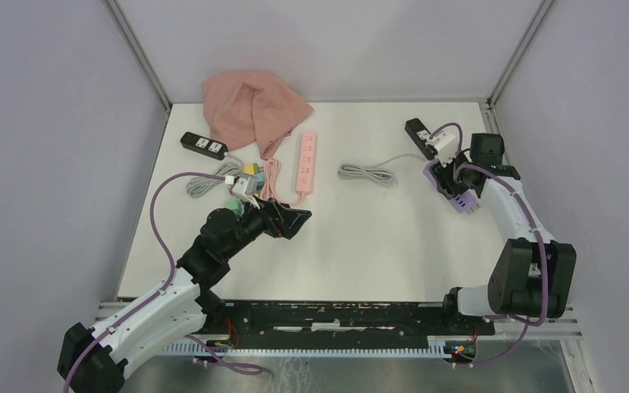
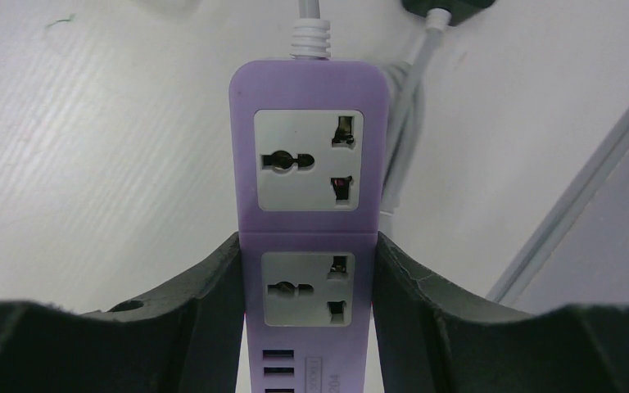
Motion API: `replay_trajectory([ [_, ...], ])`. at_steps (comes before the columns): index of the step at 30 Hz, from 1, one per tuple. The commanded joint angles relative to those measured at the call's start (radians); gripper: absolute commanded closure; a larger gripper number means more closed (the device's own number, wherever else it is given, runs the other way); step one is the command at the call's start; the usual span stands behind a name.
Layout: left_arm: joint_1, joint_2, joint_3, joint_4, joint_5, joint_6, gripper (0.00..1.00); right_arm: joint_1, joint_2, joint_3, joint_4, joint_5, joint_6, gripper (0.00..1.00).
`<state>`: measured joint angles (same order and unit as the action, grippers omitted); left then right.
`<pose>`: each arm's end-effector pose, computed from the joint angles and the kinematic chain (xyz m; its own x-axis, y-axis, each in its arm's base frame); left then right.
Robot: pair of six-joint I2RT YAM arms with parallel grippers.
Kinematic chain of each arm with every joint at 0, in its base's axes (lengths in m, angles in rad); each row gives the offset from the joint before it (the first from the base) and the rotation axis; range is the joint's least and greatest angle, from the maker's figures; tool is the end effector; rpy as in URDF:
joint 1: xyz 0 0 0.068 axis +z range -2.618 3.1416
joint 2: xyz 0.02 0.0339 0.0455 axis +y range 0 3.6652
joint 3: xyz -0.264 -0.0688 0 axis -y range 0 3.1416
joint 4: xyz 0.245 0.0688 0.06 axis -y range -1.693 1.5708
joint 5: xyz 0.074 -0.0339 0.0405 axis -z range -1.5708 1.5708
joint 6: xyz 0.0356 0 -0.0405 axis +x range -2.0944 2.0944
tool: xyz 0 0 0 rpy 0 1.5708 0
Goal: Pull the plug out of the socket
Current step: Move the socket to the center of the board.
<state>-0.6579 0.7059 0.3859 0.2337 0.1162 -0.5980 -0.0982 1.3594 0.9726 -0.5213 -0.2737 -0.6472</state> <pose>0.1395 -0.1130 0.2552 -0.4497 -0.3592 -0.8178 0.5391 0.6209 -0.5692 0.2803 -0.0179 0.2494 -0.5830 -0.5259 -0.6193 -0.5298 0.8240 -0.2010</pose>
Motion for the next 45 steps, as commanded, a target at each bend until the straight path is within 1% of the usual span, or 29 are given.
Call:
replay_trajectory([
  [1, 0.003, -0.019, 0.01, 0.036, 0.023, -0.005, 0.01, -0.09, 0.108, 0.165, 0.04, 0.003, -0.026, 1.0],
  [4, 0.003, -0.032, 0.003, 0.035, 0.019, -0.007, 0.01, -0.126, 0.201, 0.263, -0.045, 0.006, -0.127, 0.99],
  [6, 0.003, -0.041, -0.003, 0.034, 0.016, -0.008, 0.01, -0.15, 0.255, 0.311, -0.071, 0.022, -0.164, 0.97],
  [10, 0.003, -0.043, -0.003, 0.033, 0.013, -0.002, 0.01, -0.19, 0.368, 0.429, -0.124, 0.026, -0.193, 0.9],
  [13, 0.003, -0.029, 0.004, 0.035, 0.013, 0.002, 0.01, -0.195, 0.457, 0.511, -0.2, 0.015, -0.21, 0.87],
  [15, 0.003, -0.019, 0.009, 0.036, 0.019, 0.001, 0.01, -0.194, 0.506, 0.541, -0.218, 0.019, -0.211, 0.84],
  [22, 0.002, -0.034, 0.003, 0.03, 0.019, -0.002, 0.01, -0.198, 0.606, 0.572, -0.221, 0.019, -0.2, 0.67],
  [24, 0.003, -0.039, 0.0, 0.029, 0.019, -0.003, 0.01, -0.2, 0.627, 0.574, -0.221, 0.025, -0.198, 0.6],
  [26, 0.002, -0.042, 0.0, 0.025, 0.019, -0.005, 0.01, -0.201, 0.636, 0.578, -0.234, 0.017, -0.197, 0.5],
  [27, 0.003, -0.043, 0.001, 0.023, 0.02, -0.006, 0.01, -0.204, 0.633, 0.578, -0.239, 0.012, -0.196, 0.44],
  [30, 0.003, -0.045, 0.009, 0.01, 0.021, -0.01, 0.01, -0.213, 0.602, 0.57, -0.237, -0.007, -0.176, 0.3],
  [33, 0.003, -0.047, 0.025, -0.009, 0.023, -0.014, 0.01, -0.229, 0.544, 0.56, -0.235, -0.025, -0.162, 0.2],
  [36, 0.003, -0.049, 0.055, -0.045, 0.02, -0.012, 0.01, -0.244, 0.466, 0.551, -0.257, -0.06, -0.153, 0.17],
  [38, 0.003, -0.045, 0.101, -0.105, 0.009, 0.001, 0.01, -0.249, 0.392, 0.538, -0.283, -0.106, -0.142, 0.15],
  [40, 0.003, -0.035, 0.169, -0.191, -0.013, 0.03, 0.01, -0.25, 0.297, 0.513, -0.302, -0.166, -0.119, 0.14],
  [41, 0.003, -0.026, 0.23, -0.258, -0.027, 0.059, 0.01, -0.25, 0.24, 0.495, -0.305, -0.2, -0.102, 0.12],
  [42, 0.003, -0.016, 0.284, -0.304, -0.042, 0.083, 0.01, -0.25, 0.181, 0.478, -0.304, -0.234, -0.081, 0.09],
  [43, 0.003, -0.001, 0.339, -0.355, -0.052, 0.112, 0.01, -0.25, 0.127, 0.464, -0.302, -0.275, -0.053, 0.03],
  [44, 0.003, 0.016, 0.397, -0.403, -0.06, 0.143, 0.01, -0.25, 0.054, 0.456, -0.301, -0.3, -0.022, 0.01],
  [45, 0.003, 0.037, 0.462, -0.448, -0.068, 0.171, 0.01, -0.252, 0.024, 0.46, -0.304, -0.33, 0.016, 0.0],
])
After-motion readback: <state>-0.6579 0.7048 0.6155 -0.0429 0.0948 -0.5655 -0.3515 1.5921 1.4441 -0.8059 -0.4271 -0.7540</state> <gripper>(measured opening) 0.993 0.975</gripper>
